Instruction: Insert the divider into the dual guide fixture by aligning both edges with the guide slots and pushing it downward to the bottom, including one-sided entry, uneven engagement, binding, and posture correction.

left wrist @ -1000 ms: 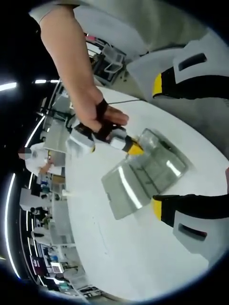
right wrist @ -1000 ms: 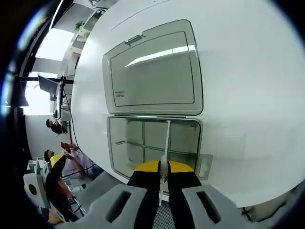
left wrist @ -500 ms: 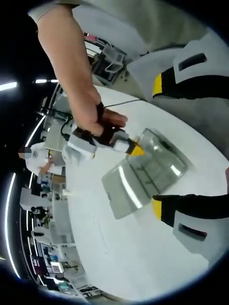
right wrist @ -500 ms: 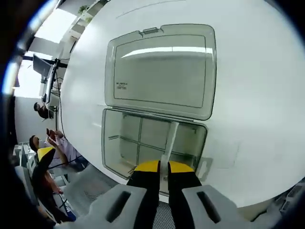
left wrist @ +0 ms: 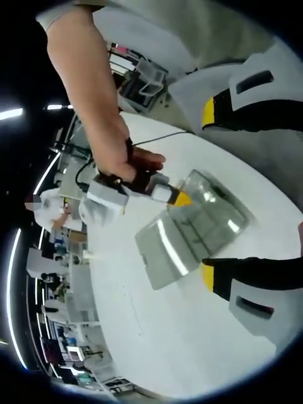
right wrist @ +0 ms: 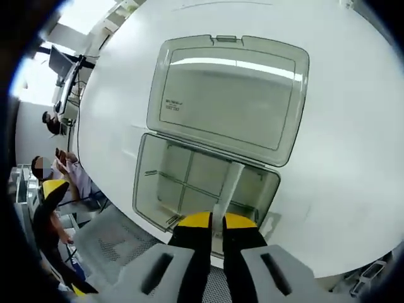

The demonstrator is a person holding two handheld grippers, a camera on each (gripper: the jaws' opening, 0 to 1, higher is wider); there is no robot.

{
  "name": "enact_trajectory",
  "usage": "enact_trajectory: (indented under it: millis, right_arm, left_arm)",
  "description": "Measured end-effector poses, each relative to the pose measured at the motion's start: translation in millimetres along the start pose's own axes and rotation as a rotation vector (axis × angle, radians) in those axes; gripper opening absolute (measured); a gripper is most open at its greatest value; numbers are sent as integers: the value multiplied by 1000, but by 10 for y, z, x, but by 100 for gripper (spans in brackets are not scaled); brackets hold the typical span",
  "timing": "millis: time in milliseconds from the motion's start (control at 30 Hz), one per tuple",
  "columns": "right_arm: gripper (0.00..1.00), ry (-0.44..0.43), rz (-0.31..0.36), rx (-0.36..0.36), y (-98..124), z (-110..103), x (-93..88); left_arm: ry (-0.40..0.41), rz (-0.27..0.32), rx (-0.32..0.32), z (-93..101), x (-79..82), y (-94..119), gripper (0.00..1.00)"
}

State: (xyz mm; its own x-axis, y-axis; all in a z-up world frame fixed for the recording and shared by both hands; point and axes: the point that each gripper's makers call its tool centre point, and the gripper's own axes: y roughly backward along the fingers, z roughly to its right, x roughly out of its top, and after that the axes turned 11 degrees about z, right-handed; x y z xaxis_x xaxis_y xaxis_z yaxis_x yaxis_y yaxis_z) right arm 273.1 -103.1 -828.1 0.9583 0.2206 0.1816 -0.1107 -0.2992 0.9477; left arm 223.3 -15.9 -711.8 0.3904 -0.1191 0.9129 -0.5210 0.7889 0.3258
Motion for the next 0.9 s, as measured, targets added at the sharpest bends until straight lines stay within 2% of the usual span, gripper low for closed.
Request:
enact_trajectory:
  millis: [567,900]
  right_arm:
    - [0,9,-8,-11,-21,-34,-17]
    - [0,102,-33,-57,-72,-34,-37]
  left_arm:
    - [-1,2,-1,9,10,7,80]
    - [0,2,1,6,16,18,80]
